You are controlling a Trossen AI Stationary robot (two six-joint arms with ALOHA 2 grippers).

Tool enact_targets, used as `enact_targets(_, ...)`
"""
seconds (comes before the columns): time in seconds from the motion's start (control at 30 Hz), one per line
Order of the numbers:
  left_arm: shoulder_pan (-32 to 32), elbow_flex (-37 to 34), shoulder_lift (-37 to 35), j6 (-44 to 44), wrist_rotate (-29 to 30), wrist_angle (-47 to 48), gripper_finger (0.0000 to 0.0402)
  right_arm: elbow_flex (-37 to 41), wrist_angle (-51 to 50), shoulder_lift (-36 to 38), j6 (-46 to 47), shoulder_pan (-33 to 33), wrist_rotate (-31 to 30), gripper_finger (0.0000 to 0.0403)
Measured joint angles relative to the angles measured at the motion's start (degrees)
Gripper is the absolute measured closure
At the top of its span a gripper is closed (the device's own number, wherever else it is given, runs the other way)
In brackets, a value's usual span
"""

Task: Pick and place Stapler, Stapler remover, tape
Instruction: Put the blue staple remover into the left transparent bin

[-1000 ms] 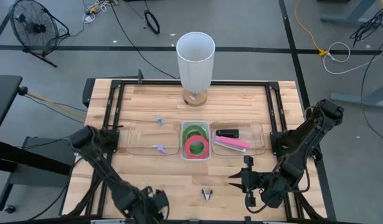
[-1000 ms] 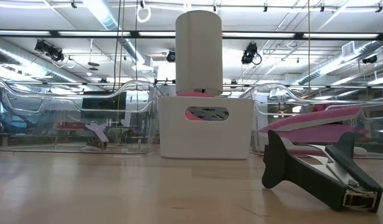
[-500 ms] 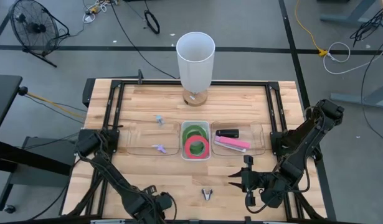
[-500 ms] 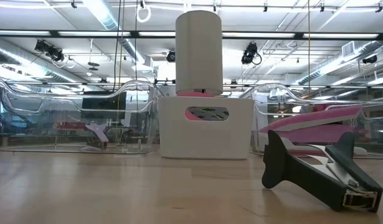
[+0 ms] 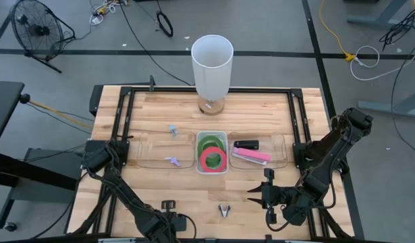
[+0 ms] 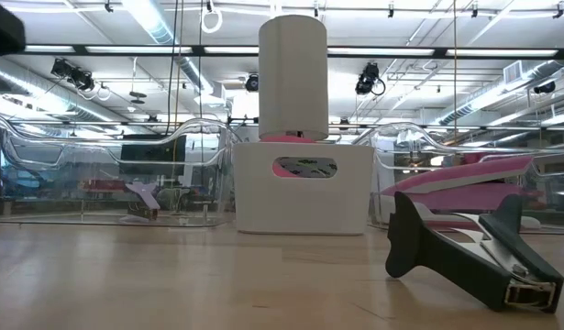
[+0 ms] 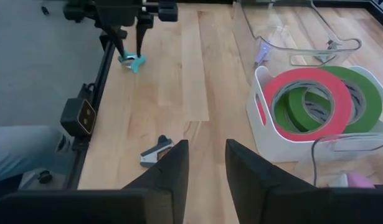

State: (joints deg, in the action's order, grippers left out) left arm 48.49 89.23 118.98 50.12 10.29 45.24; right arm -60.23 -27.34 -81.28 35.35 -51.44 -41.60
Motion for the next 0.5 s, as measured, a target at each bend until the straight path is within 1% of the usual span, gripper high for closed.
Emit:
enact_targets(0.23,-0.1,0.0,0.1,-1.3,1.5,0.5,0.0274,0.0,0.4,0.0,0.0,0.0,0.0,0.0296)
enact_targets(0.43,-0.1,0.0,2.4,-1.8,0.9,0.7,0.028,0.0,0.4,0.0,-0.1,0.0,0.0,0.0296)
enact_targets(0.5,-0.1,0.0,3.1,-1.9,1.7,0.6,0.028,0.0,0.4,0.0,-0.2,0.0,0.0,0.0296)
